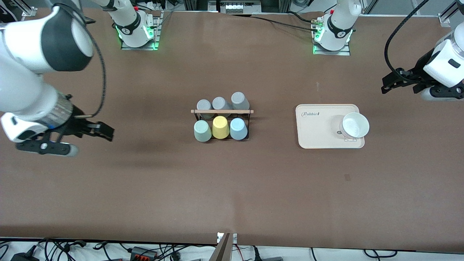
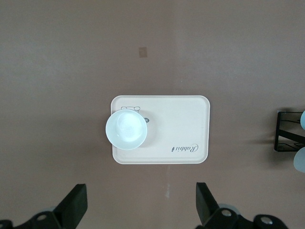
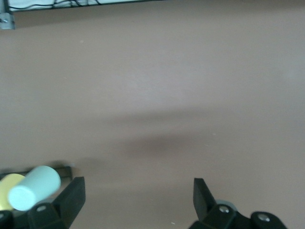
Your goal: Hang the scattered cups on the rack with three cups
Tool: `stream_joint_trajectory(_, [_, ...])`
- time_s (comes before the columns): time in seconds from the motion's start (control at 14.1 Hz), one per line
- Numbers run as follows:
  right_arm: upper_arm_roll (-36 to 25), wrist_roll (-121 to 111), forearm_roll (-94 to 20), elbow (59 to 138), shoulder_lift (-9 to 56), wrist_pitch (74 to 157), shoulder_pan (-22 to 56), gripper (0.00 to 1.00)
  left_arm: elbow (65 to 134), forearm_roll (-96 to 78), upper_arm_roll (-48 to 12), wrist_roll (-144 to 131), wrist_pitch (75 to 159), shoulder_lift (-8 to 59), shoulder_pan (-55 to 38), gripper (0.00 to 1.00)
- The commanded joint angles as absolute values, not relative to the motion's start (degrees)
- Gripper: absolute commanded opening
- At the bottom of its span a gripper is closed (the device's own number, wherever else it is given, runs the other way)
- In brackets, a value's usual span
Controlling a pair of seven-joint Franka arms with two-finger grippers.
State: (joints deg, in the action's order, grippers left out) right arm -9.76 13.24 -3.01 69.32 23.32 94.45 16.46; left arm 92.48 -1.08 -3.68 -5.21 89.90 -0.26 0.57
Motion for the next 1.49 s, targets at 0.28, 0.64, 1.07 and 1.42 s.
stream_joint_trajectory(0.28, [-2.30,5.10,-2.90,76.10,15.39,94.13,2.39,1.00,90.88,-1.58,-5.71,-5.27,88.51,-0.26,0.53,1.00])
stream_joint_trajectory(0.64, [-2.81,-2.19,-1.59,75.94,14.77,94.14,0.79,1.00,90.88,-1.58,-5.63,-5.19,88.42,-0.26,0.88,1.00])
stream_joint_trajectory(1.07, [-2.90,-2.90,-0.70,88.03,6.70,97.63,0.62,1.00,90.88,-1.58,-5.62,-5.10,88.59,-0.26,0.97,1.00])
stream_joint_trajectory(1.42, [-2.90,-3.08,-0.27,103.79,-2.46,106.43,0.44,1.00,90.88,-1.58,-5.62,-5.10,88.59,-0.26,1.05,1.00])
